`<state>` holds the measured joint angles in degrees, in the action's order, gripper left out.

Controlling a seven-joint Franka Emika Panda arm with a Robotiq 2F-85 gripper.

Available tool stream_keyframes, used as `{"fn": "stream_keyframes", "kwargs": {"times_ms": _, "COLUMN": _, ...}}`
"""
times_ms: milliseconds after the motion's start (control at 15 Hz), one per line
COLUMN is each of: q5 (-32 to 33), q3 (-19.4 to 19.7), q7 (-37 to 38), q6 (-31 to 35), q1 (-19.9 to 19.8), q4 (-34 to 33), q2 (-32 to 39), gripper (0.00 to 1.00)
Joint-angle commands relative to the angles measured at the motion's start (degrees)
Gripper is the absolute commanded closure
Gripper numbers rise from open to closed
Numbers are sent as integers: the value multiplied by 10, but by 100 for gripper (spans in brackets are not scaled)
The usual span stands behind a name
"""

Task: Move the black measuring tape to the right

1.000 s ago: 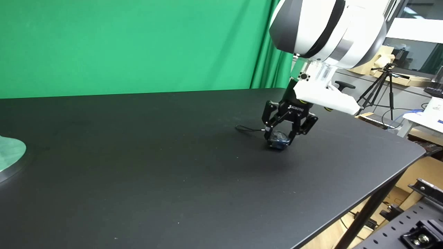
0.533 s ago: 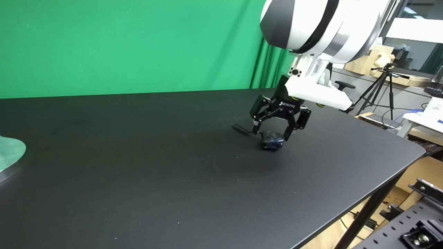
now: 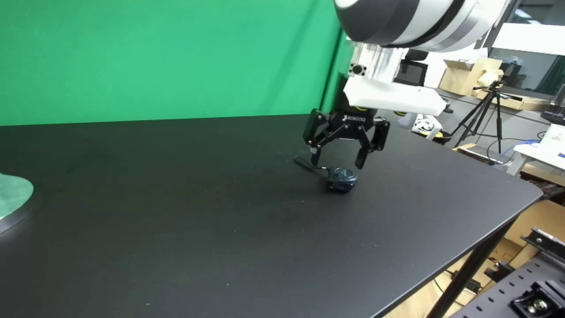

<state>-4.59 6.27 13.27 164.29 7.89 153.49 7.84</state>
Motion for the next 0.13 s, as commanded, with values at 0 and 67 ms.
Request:
{"fn": "stream_keyframes", "kwargs": {"times_ms": 0, "q5": 102, "q3": -2, "q7": 104, "q6": -72, "q1": 14, "q4": 4, "q2": -59, "gripper": 0}}
{"fn": "stream_keyframes", "kwargs": {"times_ms": 67, "q5": 110, "q3": -16, "q7": 108, "q6": -90, "q1": 9, "q4": 0, "q2": -68, "gripper": 0}}
